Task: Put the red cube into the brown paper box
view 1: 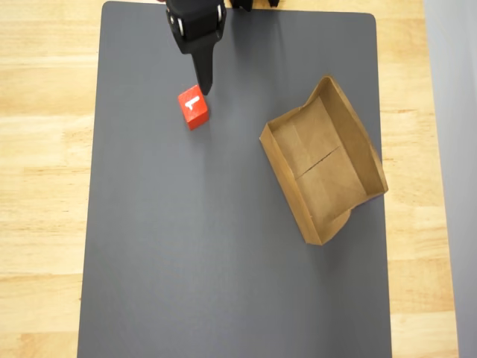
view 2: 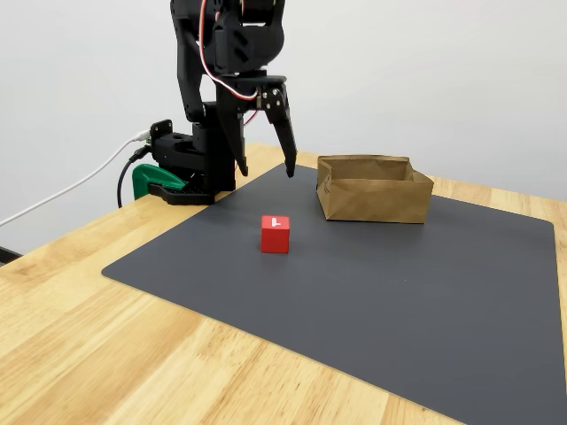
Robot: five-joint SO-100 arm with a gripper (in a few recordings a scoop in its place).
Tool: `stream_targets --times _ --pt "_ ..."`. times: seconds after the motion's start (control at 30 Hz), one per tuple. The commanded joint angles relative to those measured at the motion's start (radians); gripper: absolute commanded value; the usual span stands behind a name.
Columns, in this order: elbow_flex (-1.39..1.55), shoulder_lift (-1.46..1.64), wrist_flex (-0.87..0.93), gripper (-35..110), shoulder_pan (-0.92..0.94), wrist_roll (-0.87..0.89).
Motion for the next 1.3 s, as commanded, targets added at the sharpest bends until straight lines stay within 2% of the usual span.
stream_targets --times 0.0,0.3,0.67,1.27 --pt "-0.002 -0.034 -0.028 28 0.011 -0.031" --pt "0.009 -0.087 -0.187 27 0.037 0.097" --pt "0.083 -0.173 -0.314 28 0.04 0.006" --pt "0.123 -0.279 -0.405 27 0.035 -0.029"
